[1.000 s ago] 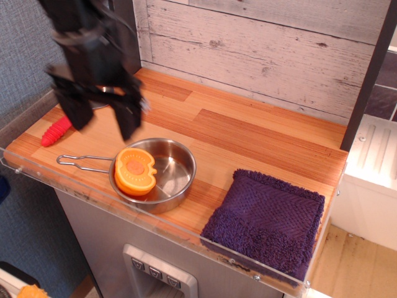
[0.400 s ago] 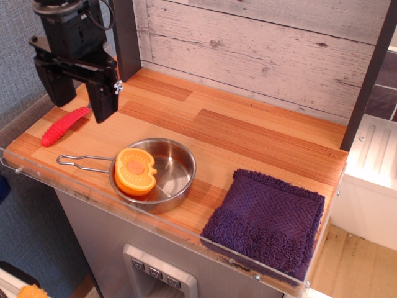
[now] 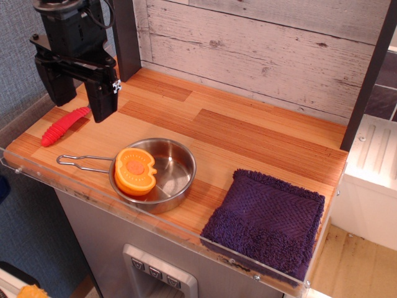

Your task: Put the orange in the pan.

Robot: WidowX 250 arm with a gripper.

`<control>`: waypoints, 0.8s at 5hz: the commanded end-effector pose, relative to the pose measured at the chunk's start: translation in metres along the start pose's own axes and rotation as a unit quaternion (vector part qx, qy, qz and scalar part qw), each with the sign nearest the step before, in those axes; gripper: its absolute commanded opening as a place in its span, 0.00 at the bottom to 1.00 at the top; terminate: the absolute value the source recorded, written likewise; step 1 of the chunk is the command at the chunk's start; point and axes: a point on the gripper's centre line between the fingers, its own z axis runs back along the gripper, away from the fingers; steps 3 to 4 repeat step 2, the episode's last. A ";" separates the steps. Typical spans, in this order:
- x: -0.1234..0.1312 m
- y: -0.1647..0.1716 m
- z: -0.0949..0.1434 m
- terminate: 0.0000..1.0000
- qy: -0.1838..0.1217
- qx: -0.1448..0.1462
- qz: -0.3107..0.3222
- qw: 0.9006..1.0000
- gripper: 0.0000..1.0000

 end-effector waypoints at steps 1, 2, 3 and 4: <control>-0.002 -0.003 0.013 0.00 -0.016 0.008 -0.002 1.000 1.00; -0.002 -0.003 0.013 1.00 -0.016 0.008 -0.002 1.000 1.00; -0.002 -0.003 0.013 1.00 -0.016 0.008 -0.002 1.000 1.00; -0.002 -0.003 0.013 1.00 -0.016 0.008 -0.002 1.000 1.00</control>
